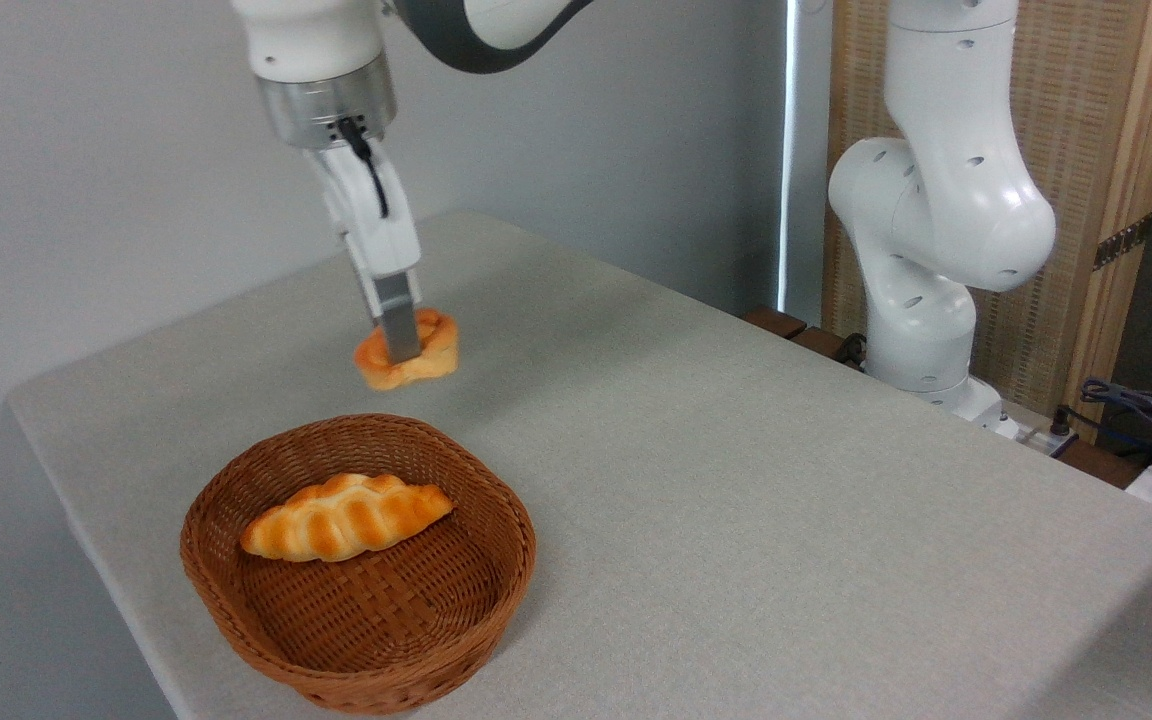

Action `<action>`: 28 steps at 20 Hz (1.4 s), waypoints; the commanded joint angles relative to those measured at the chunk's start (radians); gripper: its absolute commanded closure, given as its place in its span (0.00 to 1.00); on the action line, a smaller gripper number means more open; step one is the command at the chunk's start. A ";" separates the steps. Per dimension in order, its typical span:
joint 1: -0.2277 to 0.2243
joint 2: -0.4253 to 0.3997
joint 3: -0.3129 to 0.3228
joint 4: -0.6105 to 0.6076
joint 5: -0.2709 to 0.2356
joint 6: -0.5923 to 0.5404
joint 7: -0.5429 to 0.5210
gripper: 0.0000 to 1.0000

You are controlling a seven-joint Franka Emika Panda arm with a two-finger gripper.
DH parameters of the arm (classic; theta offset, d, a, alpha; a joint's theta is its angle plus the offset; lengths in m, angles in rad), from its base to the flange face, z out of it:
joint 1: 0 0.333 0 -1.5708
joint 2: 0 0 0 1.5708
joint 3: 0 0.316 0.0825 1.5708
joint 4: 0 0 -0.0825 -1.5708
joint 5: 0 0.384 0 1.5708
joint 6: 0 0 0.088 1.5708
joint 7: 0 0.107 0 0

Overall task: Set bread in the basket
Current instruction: 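Lift the bread roll and carry it over the wicker basket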

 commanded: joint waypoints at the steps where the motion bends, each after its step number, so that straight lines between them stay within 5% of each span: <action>1: 0.055 0.081 0.003 0.129 0.007 -0.043 0.008 0.60; 4: 0.103 0.112 0.003 0.134 0.008 0.019 0.011 0.60; 10: 0.106 0.184 0.001 0.132 0.091 0.138 0.017 0.59; 16: 0.129 0.224 -0.006 0.126 0.096 0.172 0.020 0.54; 25: 0.134 0.240 -0.012 0.122 0.096 0.222 0.086 0.29; 28: 0.134 0.253 -0.012 0.122 0.096 0.244 0.085 0.05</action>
